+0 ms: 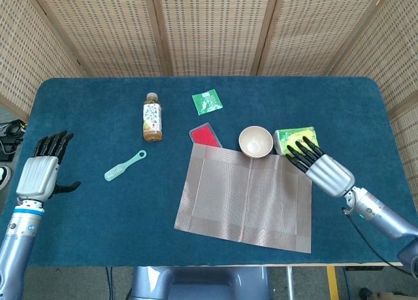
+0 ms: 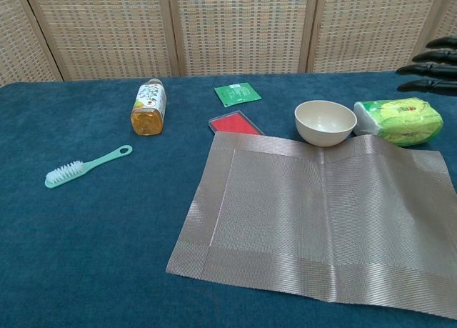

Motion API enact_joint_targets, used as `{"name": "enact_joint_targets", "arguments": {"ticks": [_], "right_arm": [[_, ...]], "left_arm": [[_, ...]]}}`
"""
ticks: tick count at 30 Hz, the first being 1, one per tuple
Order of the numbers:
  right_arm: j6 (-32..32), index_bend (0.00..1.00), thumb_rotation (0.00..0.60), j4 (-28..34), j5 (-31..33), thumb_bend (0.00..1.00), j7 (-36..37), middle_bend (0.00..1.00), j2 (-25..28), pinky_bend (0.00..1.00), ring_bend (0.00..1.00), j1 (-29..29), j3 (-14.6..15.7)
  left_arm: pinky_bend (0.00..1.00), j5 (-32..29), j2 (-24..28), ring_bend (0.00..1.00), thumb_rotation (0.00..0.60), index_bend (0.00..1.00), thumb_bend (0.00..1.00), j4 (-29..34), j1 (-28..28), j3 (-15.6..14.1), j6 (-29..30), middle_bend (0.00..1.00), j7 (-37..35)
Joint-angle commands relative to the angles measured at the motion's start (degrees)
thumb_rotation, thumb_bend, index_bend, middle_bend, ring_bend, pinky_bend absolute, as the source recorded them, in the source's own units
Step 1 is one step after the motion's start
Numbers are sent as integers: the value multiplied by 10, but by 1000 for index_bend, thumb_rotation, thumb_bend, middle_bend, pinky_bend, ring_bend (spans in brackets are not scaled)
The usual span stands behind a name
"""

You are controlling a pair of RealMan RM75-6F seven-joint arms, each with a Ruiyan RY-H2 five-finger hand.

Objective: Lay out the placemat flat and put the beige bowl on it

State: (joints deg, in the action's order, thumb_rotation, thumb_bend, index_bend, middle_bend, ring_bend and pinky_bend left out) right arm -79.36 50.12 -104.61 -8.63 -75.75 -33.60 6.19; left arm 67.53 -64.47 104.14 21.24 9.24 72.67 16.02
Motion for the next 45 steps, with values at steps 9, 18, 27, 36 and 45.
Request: {"name": "enact_joint_targets", "arguments": {"ticks": [9,18,27,36,45], "right_arm": [[-52,0,600,339,243,0,59,0,83,0,0,157,-93],[-84,0,600,370,252,0,54,0,70,0,0,196,-104],[-80,0,600,348,250,0,78,0,67,0,0,209,-115],[-75,0,600,350,239,0,79,0,68,0,0,215,-121],[-73,0,600,351,236,0,76,0,68,0,0,219,-127]], "left_arm": [[0,194,-101,0,600,0,0,-176,105,-25,-87,0,-107],[0,321,-236,0,600,56,0,-381,232,-52,-142,0,-183],[0,376,-331,0,600,172,0,-528,286,-89,-122,0,-237],[0,381,-390,0,600,209,0,-616,287,-126,-103,0,-284],[0,371,-432,0,600,224,0,-660,300,-135,-116,0,-294]]}}
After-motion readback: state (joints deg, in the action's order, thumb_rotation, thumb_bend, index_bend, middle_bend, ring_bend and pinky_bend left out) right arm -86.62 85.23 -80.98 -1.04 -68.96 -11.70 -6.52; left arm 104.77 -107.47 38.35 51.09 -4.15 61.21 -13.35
